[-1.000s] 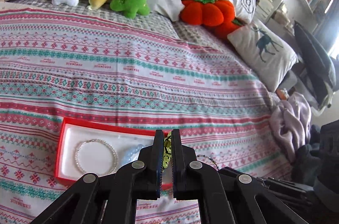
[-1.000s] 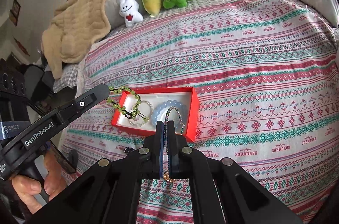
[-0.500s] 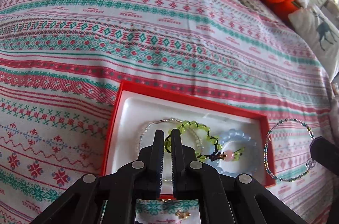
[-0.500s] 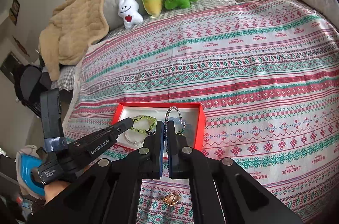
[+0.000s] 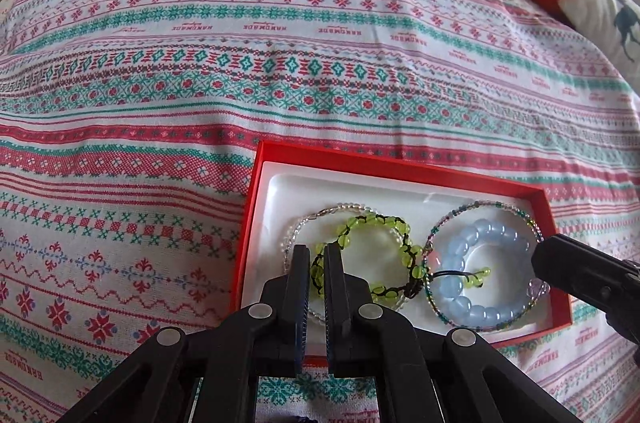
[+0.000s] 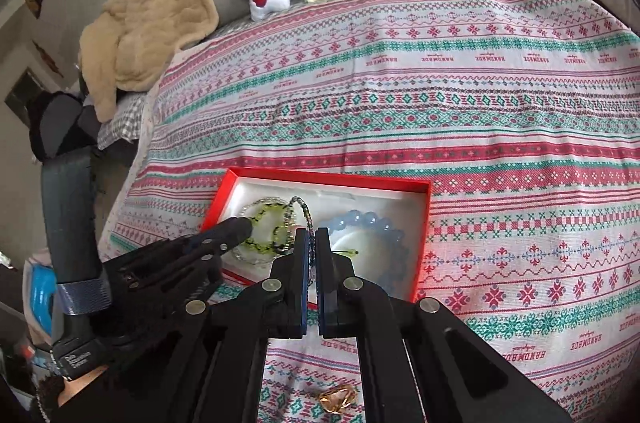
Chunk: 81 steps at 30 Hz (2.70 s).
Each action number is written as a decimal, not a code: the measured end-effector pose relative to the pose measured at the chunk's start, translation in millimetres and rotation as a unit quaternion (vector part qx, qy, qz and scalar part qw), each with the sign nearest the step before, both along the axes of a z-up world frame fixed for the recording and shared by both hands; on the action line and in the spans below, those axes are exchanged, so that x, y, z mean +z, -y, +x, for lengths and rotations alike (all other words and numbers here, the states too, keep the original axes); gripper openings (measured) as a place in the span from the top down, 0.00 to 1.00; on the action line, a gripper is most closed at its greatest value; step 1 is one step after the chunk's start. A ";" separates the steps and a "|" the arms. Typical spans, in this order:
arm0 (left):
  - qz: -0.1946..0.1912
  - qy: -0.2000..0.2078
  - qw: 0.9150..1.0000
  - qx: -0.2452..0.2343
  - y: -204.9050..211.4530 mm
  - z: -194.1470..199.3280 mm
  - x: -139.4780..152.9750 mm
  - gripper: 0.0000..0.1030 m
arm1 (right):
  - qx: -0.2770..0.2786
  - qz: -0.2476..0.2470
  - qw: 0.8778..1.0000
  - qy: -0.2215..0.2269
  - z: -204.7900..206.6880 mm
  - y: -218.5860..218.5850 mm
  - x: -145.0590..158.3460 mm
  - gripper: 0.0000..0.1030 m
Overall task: Organize jewelry
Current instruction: 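Carry both bracelets into the red box and open both tools, then withdraw both tools from the box toward the small jewelry pieces, then grasp the black flower clip with the left tool while the right tool grasps the gold ring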
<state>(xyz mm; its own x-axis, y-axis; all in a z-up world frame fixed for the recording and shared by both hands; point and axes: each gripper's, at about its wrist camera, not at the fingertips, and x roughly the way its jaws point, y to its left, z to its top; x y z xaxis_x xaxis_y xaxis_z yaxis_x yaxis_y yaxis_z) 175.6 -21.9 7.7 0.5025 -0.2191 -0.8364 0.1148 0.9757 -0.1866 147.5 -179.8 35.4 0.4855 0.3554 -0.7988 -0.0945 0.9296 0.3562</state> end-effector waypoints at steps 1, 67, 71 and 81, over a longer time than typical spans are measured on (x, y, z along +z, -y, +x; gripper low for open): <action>-0.001 0.000 1.000 0.000 -0.2 -0.2 0.1 0.98 | -0.005 -0.004 1.000 -0.003 0.8 3.7 -2.6 0.98; 0.118 -0.022 0.988 -0.097 -42.6 -131.6 -41.9 0.05 | 0.054 -0.154 0.985 -0.056 -129.1 3.8 -50.2 0.33; 0.115 0.015 0.988 -0.103 -42.7 -131.3 -47.0 0.01 | 0.063 -0.192 0.978 -0.040 -131.1 -9.4 -66.8 0.31; 0.111 0.034 0.987 -0.111 -39.3 -119.3 -48.4 0.01 | 0.066 -0.204 0.977 0.019 -123.2 -20.6 -75.4 0.26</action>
